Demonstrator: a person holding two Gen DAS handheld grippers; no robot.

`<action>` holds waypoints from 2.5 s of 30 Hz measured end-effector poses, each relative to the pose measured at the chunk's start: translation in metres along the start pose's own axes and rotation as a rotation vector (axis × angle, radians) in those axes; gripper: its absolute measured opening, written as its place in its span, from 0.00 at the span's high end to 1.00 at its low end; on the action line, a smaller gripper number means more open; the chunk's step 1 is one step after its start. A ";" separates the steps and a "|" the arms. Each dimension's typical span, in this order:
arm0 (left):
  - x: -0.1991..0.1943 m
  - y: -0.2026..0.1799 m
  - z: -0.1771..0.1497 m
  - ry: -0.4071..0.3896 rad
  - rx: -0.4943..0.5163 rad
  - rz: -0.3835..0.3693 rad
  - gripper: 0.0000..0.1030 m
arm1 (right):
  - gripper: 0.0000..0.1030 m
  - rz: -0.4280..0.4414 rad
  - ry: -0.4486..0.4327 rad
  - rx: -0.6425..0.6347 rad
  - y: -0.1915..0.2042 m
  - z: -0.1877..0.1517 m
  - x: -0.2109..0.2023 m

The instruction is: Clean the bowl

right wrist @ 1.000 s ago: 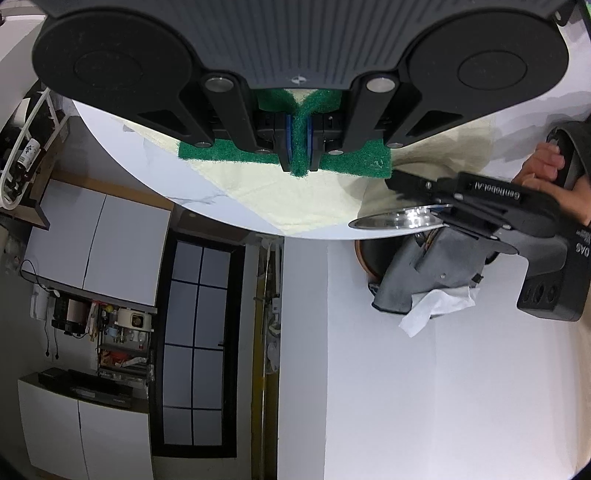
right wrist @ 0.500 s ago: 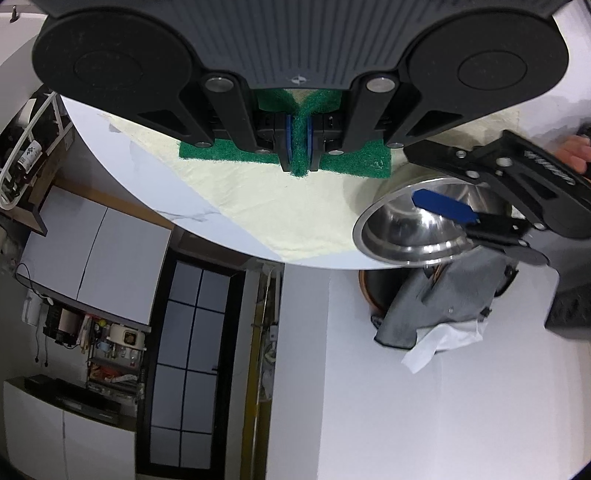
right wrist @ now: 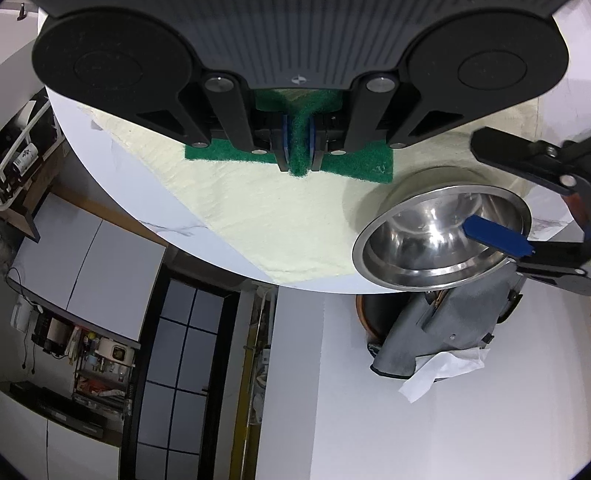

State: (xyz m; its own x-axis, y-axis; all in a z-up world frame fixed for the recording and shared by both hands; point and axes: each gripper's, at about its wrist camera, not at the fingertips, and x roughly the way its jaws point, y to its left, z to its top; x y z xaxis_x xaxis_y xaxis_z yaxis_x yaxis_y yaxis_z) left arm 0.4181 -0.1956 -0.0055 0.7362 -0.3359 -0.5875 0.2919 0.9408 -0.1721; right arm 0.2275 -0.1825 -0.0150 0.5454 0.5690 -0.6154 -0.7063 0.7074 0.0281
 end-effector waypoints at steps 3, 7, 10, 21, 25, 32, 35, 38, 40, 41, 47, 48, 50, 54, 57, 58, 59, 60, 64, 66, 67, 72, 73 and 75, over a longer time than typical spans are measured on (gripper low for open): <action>-0.004 -0.002 -0.002 0.007 -0.003 0.008 0.03 | 0.38 0.008 -0.006 0.003 0.001 -0.001 -0.001; -0.012 -0.004 -0.006 0.004 -0.001 0.003 0.03 | 0.37 -0.004 -0.004 0.007 -0.002 -0.004 -0.006; -0.022 -0.007 -0.010 -0.031 0.008 0.030 0.00 | 0.32 -0.021 -0.012 0.003 0.000 -0.009 -0.016; -0.046 -0.016 -0.023 -0.063 -0.007 0.150 0.00 | 0.20 -0.051 -0.007 0.054 -0.004 -0.028 -0.055; -0.059 -0.018 -0.028 -0.068 -0.030 0.188 0.00 | 0.16 -0.060 -0.010 0.073 -0.004 -0.032 -0.070; -0.088 -0.024 -0.035 -0.074 -0.090 0.213 0.00 | 0.05 -0.020 0.000 0.098 0.012 -0.035 -0.095; -0.102 -0.031 -0.039 -0.087 -0.075 0.230 0.00 | 0.00 -0.031 -0.008 0.091 0.020 -0.038 -0.109; -0.111 -0.034 -0.041 -0.122 -0.062 0.235 0.00 | 0.00 -0.046 -0.025 0.085 0.024 -0.042 -0.120; -0.113 -0.036 -0.043 -0.138 -0.065 0.226 0.00 | 0.00 -0.055 -0.039 0.083 0.025 -0.044 -0.126; -0.112 -0.035 -0.043 -0.141 -0.067 0.213 0.00 | 0.00 -0.062 -0.052 0.092 0.025 -0.047 -0.131; -0.102 -0.041 -0.037 -0.135 -0.031 0.203 0.00 | 0.00 -0.084 -0.074 0.087 0.026 -0.050 -0.138; -0.101 -0.042 -0.036 -0.137 -0.026 0.197 0.00 | 0.00 -0.085 -0.082 0.100 0.024 -0.049 -0.139; -0.099 -0.043 -0.032 -0.144 -0.023 0.169 0.00 | 0.00 -0.076 -0.085 0.127 0.020 -0.046 -0.139; -0.084 -0.043 -0.026 -0.128 0.005 0.160 0.00 | 0.00 -0.054 -0.083 0.131 0.016 -0.038 -0.138; -0.077 -0.044 -0.028 -0.133 0.032 0.161 0.00 | 0.00 -0.065 -0.087 0.108 0.017 -0.037 -0.133; -0.074 -0.044 -0.031 -0.139 0.041 0.165 0.00 | 0.00 -0.064 -0.092 0.106 0.018 -0.040 -0.131; -0.071 -0.042 -0.035 -0.150 0.043 0.171 0.00 | 0.00 -0.063 -0.097 0.114 0.017 -0.043 -0.129; -0.068 -0.039 -0.041 -0.170 0.040 0.180 0.00 | 0.00 -0.063 -0.101 0.124 0.016 -0.046 -0.128; -0.067 -0.034 -0.056 -0.233 0.020 0.236 0.00 | 0.00 -0.059 -0.118 0.216 0.011 -0.059 -0.118; -0.067 -0.034 -0.056 -0.239 0.037 0.250 0.00 | 0.00 -0.047 -0.103 0.282 0.005 -0.063 -0.112; -0.067 -0.034 -0.055 -0.245 0.047 0.260 0.00 | 0.00 -0.043 -0.085 0.286 0.004 -0.064 -0.110; -0.059 -0.035 -0.054 -0.224 0.053 0.239 0.00 | 0.00 -0.027 -0.070 0.215 0.008 -0.066 -0.107; -0.055 -0.035 -0.054 -0.206 0.059 0.236 0.00 | 0.00 -0.025 -0.058 0.209 0.008 -0.067 -0.106; -0.047 -0.034 -0.054 -0.161 0.062 0.260 0.00 | 0.00 -0.013 -0.060 0.209 0.009 -0.068 -0.107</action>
State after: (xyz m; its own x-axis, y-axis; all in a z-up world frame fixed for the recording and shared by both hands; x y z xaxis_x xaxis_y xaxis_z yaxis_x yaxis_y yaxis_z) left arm 0.3400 -0.2095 -0.0147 0.8770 -0.0915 -0.4717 0.1139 0.9933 0.0190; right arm 0.1320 -0.2650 -0.0027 0.5841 0.5785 -0.5693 -0.5932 0.7830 0.1870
